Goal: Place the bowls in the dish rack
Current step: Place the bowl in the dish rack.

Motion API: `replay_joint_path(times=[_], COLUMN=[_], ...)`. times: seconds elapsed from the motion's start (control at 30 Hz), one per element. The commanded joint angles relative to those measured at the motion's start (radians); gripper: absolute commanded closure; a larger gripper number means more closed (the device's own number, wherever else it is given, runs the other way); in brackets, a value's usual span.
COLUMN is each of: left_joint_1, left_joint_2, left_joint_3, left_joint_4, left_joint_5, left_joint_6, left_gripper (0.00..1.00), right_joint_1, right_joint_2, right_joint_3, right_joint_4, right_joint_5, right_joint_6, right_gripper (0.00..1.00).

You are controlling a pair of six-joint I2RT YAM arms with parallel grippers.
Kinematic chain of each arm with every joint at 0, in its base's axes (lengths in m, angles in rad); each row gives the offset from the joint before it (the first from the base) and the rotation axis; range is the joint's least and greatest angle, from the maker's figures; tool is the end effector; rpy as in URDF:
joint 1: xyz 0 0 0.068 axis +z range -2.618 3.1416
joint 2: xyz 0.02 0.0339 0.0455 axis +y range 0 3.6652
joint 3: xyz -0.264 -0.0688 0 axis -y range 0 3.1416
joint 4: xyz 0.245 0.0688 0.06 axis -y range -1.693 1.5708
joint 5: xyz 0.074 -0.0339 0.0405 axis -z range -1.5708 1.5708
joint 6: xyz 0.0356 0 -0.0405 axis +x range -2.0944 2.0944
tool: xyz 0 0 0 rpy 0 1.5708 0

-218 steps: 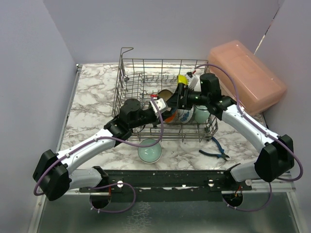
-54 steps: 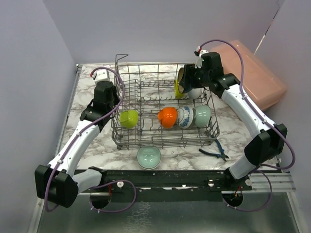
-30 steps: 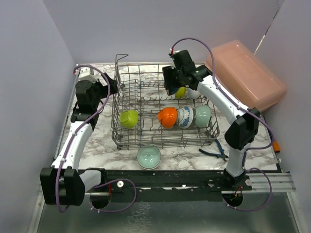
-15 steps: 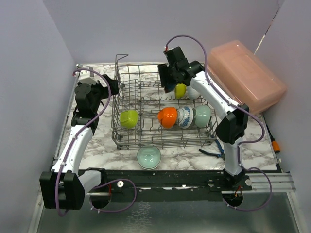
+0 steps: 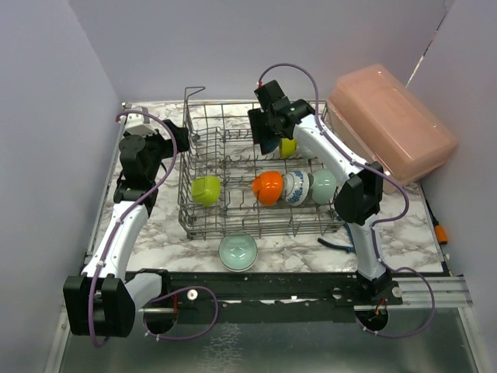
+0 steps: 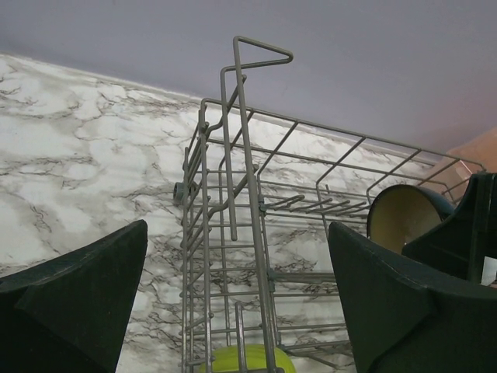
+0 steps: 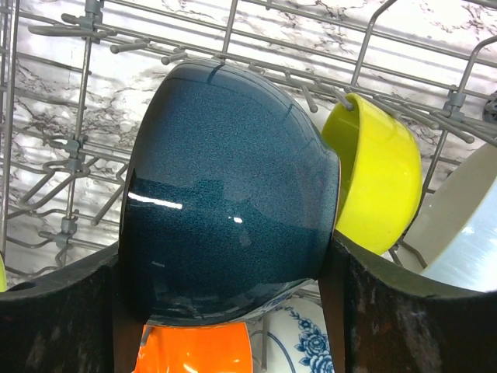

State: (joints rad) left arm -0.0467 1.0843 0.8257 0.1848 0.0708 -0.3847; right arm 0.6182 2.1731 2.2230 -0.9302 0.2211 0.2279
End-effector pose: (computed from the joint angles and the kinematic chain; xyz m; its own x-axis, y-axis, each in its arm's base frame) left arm 0.2576 -0.0146 0.3341 -0.1122 -0.3695 -0.9224 0.0808 0.9218 -0.3791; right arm 0.3961 0.2721 0.3194 -0.7140 -0.2373 -0.6586 -0.2980 0.9543 -0.0208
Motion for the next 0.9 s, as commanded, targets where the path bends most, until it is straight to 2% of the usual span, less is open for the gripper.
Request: replay_joint_path(times=[0.0,0.33,0.87], left_joint_1=[0.004,0.004,0.004], left_joint_2=[-0.023,-0.035,-0.029], left_joint_3=[-0.012,-0.023,-0.025], left_joint_4=[0.032,0.046,0.057], left_joint_5=[-0.014,-0.010,0.008], left_joint_6=[0.006,0.004,0.000], left_gripper=[0.01,0.01,0.01], right_joint_1=[0.012,0.014,0.014], right_joint_2=[0.016,0.065,0.131], right_joint_3=[0.065,0.090,0.103], right_joint_4=[0.018,0.009,0.017], right_joint_5=[0.050,0.109,0.083], right_joint_6=[0.023,0.037,0.042], right_gripper=[1.00,1.00,1.00])
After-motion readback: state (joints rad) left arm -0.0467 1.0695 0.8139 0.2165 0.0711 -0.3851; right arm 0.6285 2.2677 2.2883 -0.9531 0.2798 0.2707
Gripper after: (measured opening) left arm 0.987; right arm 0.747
